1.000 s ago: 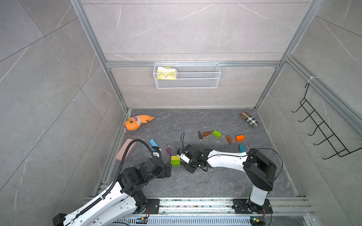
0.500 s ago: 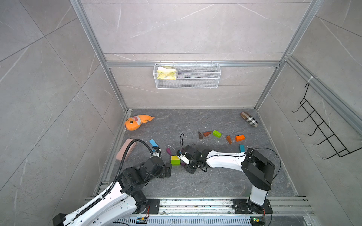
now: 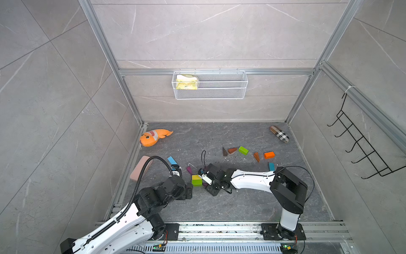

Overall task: Assemble a small pinwheel with building blocks
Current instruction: Assemble the building block at the center of the board, then pick up the building block from the center of the board.

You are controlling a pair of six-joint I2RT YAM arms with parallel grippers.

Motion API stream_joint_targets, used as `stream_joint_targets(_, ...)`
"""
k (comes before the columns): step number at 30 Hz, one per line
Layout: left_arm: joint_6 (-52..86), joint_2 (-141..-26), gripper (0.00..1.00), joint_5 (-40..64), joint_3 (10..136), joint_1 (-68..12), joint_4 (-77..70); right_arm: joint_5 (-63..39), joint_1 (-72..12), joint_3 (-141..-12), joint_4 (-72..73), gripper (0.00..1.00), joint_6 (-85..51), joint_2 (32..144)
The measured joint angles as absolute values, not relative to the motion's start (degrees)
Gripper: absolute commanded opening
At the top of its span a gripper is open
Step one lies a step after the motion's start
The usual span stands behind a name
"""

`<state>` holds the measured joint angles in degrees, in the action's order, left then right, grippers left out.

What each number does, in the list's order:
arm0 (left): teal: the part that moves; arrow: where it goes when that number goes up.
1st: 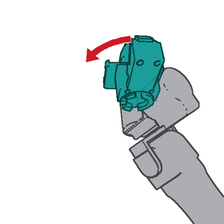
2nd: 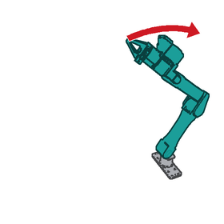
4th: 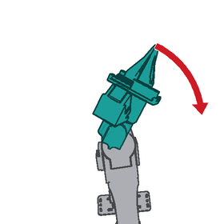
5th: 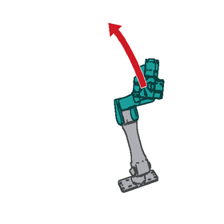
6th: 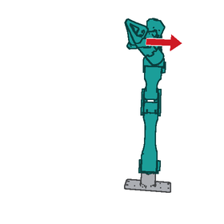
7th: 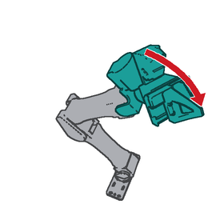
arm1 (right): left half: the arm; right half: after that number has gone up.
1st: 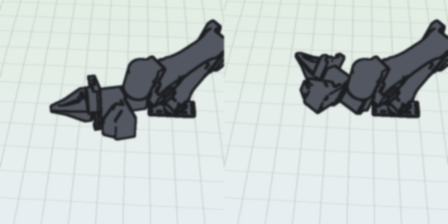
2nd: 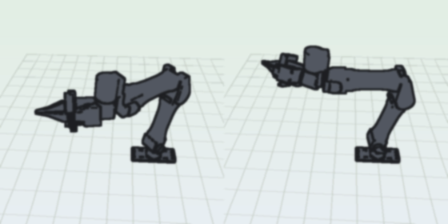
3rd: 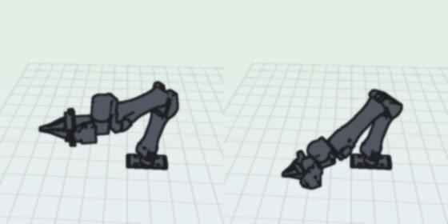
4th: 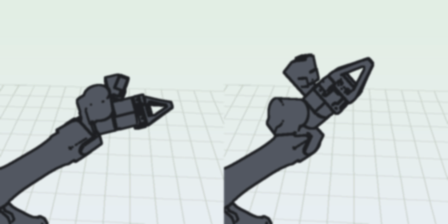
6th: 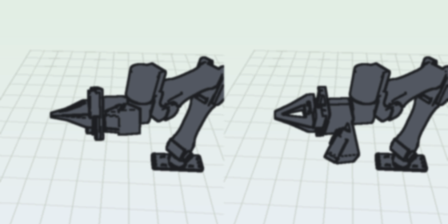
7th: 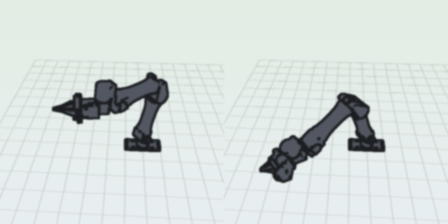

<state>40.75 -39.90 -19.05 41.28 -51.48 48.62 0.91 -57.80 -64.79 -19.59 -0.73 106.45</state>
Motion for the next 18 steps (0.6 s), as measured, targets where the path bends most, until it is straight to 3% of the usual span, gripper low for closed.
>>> stream_joint_targets(6,37.91,-43.22,0.93,-21.04,41.67,-46.7,46.96,1.02,-57.87,-63.22,-19.44,0.75,-0.71,103.26)
stream_joint_targets(14,32.23,-56.71,0.85,-13.67,44.25,-23.62,37.23,1.04,-57.91,-61.06,-19.49,0.99,0.21,88.53)
stream_joint_targets(18,31.03,-69.47,0.83,-9.8,45.43,-16.53,29.67,-0.01,-57.89,-63.37,-19.57,0.99,1.17,87.13)
